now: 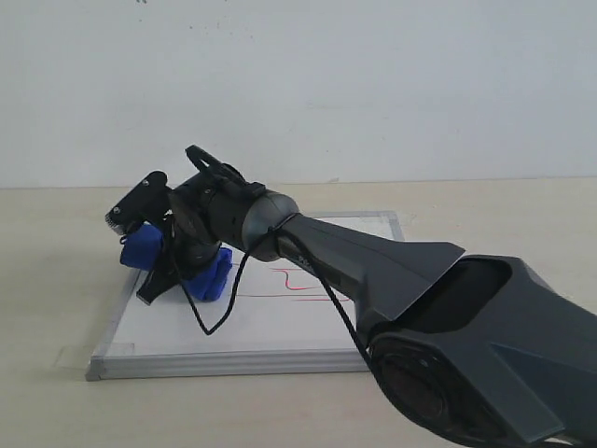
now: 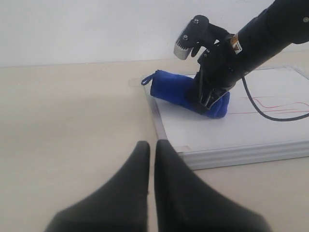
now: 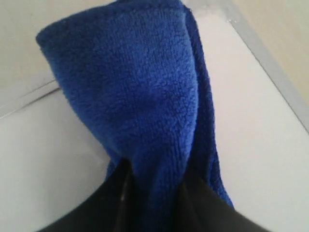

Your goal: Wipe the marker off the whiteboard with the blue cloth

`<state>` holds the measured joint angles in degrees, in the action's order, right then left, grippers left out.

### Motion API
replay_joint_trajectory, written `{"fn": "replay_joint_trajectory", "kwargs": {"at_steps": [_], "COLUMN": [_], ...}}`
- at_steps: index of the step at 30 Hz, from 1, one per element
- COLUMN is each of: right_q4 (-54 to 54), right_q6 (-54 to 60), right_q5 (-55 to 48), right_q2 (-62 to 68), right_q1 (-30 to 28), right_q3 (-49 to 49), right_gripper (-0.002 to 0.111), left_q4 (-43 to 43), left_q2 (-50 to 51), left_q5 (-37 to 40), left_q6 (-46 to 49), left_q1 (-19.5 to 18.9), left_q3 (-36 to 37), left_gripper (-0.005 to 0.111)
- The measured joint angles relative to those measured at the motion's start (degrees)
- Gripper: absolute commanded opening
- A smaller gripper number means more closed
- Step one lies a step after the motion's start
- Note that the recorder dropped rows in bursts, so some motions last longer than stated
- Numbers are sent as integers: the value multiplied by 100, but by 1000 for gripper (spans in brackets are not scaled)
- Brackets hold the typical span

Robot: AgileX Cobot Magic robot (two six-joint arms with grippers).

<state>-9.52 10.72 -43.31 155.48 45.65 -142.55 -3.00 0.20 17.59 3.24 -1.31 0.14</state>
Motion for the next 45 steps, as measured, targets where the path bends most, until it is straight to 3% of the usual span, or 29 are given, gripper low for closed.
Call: {"fn": "replay_joint_trajectory", "kwargs": {"at_steps": [5,13,25,30,33,36,42,45], "right_q4": [-87,-801,-271,-1703,-1862,-1463,187,92], "right_q6": [222,-803,-497,-1892,-2175,-1808,174,46], "right_q5": [129,104,461,-248,-242,221,956,848], "right_q2": [2,44,48,48,48,48,48,48], "right_q1": [0,-246,-89,-89,-89,-110,-110,-110], "right_q3": [0,0,0,0,0,0,0,0], "right_gripper": [0,0,0,0,0,0,0,0], "left_q4": [0,0,0,0,0,0,0,0], "left_q2": [0,0,0,0,0,0,0,0], "left_q5": [0,0,0,0,0,0,0,0], "left_q6": [0,0,0,0,0,0,0,0], "left_q1": [0,0,0,0,0,0,0,0], "left_q3": [0,0,0,0,0,0,0,0], "left_gripper": [4,4,4,4,4,4,4,4]}}
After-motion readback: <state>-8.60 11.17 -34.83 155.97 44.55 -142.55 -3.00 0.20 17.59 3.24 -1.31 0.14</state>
